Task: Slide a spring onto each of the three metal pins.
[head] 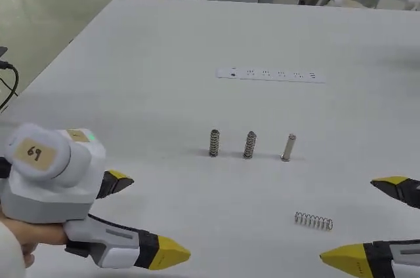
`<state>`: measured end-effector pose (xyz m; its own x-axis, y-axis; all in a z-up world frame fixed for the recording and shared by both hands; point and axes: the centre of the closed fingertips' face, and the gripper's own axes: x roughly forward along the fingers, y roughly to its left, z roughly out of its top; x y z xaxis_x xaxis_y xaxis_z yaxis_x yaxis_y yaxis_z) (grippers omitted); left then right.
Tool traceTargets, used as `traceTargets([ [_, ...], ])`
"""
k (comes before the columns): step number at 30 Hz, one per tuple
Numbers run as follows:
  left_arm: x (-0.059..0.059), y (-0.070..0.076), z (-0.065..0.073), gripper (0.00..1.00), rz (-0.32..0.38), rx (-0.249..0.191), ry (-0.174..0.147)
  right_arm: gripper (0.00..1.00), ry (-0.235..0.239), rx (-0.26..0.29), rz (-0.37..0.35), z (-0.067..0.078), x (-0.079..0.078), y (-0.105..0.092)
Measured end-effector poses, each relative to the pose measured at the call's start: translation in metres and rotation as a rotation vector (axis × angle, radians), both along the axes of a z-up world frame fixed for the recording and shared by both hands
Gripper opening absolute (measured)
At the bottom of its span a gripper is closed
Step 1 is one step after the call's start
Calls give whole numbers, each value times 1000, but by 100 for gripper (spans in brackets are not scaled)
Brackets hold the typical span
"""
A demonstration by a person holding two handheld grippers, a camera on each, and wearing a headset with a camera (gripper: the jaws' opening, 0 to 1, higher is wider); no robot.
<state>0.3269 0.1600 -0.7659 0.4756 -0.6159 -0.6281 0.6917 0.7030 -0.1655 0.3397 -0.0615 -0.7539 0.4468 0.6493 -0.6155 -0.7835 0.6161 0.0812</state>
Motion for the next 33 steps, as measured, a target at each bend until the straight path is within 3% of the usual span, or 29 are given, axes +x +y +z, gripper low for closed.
traceTargets([
  [11, 18, -21, 10, 83, -67, 6, -47, 99, -2, -27, 28, 1, -5, 2],
  [15, 25, -35, 14, 81, -111, 40, -98, 99, -5, -33, 29, 2, -5, 1],
  [21, 24, -62, 12, 81, -203, 50, -98, 99, -6, -35, 35, 4, -6, 1],
  [33, 26, -100, 10, 78, -317, 54, -97, 99, 2, -45, 40, 3, -9, -2],
])
